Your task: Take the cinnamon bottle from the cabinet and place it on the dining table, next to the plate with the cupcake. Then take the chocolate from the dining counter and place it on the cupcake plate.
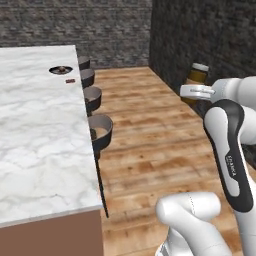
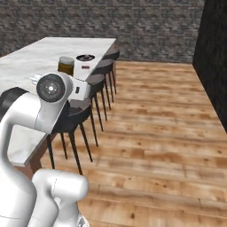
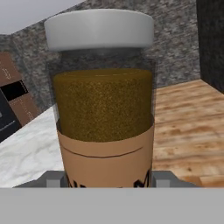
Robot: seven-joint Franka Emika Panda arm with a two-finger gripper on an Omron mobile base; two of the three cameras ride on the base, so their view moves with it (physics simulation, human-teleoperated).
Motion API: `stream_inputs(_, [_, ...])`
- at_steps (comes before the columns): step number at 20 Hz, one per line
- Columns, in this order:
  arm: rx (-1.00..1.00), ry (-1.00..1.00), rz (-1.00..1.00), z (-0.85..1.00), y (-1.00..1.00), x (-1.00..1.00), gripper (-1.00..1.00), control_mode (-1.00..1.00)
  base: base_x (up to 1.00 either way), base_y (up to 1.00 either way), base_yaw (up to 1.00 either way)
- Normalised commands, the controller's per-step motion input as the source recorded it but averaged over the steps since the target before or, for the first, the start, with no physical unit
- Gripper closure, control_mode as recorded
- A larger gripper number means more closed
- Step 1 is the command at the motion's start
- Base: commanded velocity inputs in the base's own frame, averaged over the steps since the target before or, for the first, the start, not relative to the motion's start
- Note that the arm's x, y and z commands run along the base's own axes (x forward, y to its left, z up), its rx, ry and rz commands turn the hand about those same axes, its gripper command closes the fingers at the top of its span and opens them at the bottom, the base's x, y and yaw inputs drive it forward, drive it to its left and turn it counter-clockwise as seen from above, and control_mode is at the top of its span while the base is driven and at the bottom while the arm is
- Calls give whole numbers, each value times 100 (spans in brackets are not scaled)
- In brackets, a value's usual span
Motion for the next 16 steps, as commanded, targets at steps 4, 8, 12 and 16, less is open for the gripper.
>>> stream_inputs(4, [0, 0, 0, 0, 0, 0, 100, 100, 72, -44, 5])
stream_inputs(8, [0, 0, 0, 0, 0, 0, 100, 100, 78, -36, 9])
stream_inputs(12, [0, 0, 0, 0, 0, 0, 100, 100, 81, -34, 11])
stream_inputs(16, [0, 0, 0, 0, 0, 0, 100, 100, 85, -30, 11])
